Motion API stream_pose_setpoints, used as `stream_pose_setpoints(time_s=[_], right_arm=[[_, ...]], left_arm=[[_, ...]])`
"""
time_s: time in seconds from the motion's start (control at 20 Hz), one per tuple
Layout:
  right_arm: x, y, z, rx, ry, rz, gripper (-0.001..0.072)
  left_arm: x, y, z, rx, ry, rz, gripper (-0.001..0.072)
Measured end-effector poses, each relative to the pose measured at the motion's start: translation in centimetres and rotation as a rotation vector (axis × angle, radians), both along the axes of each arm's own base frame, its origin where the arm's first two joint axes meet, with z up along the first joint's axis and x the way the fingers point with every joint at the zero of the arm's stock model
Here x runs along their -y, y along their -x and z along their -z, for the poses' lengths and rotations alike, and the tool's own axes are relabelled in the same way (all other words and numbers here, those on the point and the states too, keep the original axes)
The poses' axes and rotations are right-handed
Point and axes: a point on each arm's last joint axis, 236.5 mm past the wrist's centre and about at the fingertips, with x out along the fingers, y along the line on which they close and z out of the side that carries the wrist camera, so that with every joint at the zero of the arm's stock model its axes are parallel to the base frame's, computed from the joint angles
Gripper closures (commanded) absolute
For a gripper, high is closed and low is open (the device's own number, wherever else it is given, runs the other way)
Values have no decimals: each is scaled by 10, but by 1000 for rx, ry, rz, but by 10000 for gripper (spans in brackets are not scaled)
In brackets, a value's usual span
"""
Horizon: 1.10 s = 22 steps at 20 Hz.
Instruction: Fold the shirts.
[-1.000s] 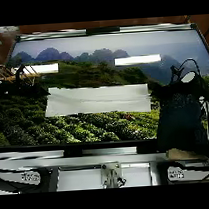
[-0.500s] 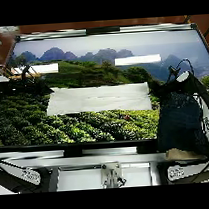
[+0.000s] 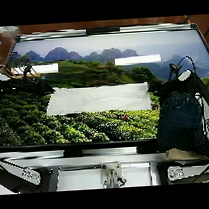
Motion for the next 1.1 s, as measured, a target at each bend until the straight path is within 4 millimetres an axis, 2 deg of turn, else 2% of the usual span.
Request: stream_pose_setpoints(time_s=[0.3,0.35,0.4,0.5,0.55,0.65,0.7,0.8,0.9,1.1], right_arm=[[-13,-2,23,-49,-87,44,212],[-15,-3,25,-52,-97,49,241],[-15,-3,27,-55,-100,49,377],[-18,-2,31,-69,-114,54,520],[-20,1,33,-79,-120,48,635],[-25,6,32,-86,-133,9,641],[-27,8,30,-80,-134,-23,641],[-34,9,16,-33,-135,-105,641],[-39,-1,-13,70,-139,-150,641],[-45,-6,-76,229,-121,-201,641]], left_arm=[[4,4,-10,-11,23,27,422],[5,5,-11,-13,24,29,422],[5,5,-11,-13,25,30,421],[6,6,-12,-14,29,33,429],[6,5,-13,-14,32,33,436],[8,5,-14,-12,42,31,472],[8,4,-16,-9,48,29,569],[11,1,-23,17,62,36,583],[17,-4,-39,76,79,51,655],[45,-8,-77,205,100,117,675]])
